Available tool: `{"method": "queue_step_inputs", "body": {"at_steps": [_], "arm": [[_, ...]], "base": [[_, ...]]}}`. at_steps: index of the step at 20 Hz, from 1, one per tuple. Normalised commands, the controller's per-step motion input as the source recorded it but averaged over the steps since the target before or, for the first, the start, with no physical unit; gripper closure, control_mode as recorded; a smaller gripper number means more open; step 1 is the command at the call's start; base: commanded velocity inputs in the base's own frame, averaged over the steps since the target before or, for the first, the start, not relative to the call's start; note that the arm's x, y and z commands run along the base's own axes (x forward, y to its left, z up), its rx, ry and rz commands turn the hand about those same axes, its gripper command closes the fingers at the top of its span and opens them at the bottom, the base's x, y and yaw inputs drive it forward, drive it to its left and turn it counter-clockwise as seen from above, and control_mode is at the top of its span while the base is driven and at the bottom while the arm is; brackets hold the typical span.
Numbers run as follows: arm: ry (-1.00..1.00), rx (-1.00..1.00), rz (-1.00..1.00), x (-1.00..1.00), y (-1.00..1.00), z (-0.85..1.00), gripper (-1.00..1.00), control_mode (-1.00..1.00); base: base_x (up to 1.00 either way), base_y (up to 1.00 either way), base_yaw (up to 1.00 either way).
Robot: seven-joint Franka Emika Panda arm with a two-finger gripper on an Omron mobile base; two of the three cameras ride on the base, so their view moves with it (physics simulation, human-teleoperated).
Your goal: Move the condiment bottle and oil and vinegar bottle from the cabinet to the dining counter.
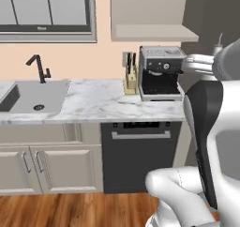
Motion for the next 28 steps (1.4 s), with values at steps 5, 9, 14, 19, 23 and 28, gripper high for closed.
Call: {"method": "queue_step_inputs", "body": {"at_steps": [5, 9, 14, 19, 23, 28], "arm": [[0.00, 0.00, 0.00, 0.00, 0.00, 0.00, 1.00, 1.00], [0.00, 0.00, 0.00, 0.00, 0.00, 0.00, 1.00, 1.00], [0.00, 0.00, 0.00, 0.00, 0.00, 0.00, 1.00, 1.00], [0.00, 0.00, 0.00, 0.00, 0.00, 0.00, 1.00, 1.00], [0.00, 0.00, 0.00, 0.00, 0.00, 0.00, 1.00, 1.00], [0.00, 0.00, 0.00, 0.00, 0.00, 0.00, 1.00, 1.00]], "base": [[-0.75, 0.00, -0.35], [-0.08, -0.04, -0.88], [0.00, -0.05, -0.97], [0.00, -0.18, -0.94], [0.00, -0.31, -0.91], [0.00, -0.36, -0.90]]}}
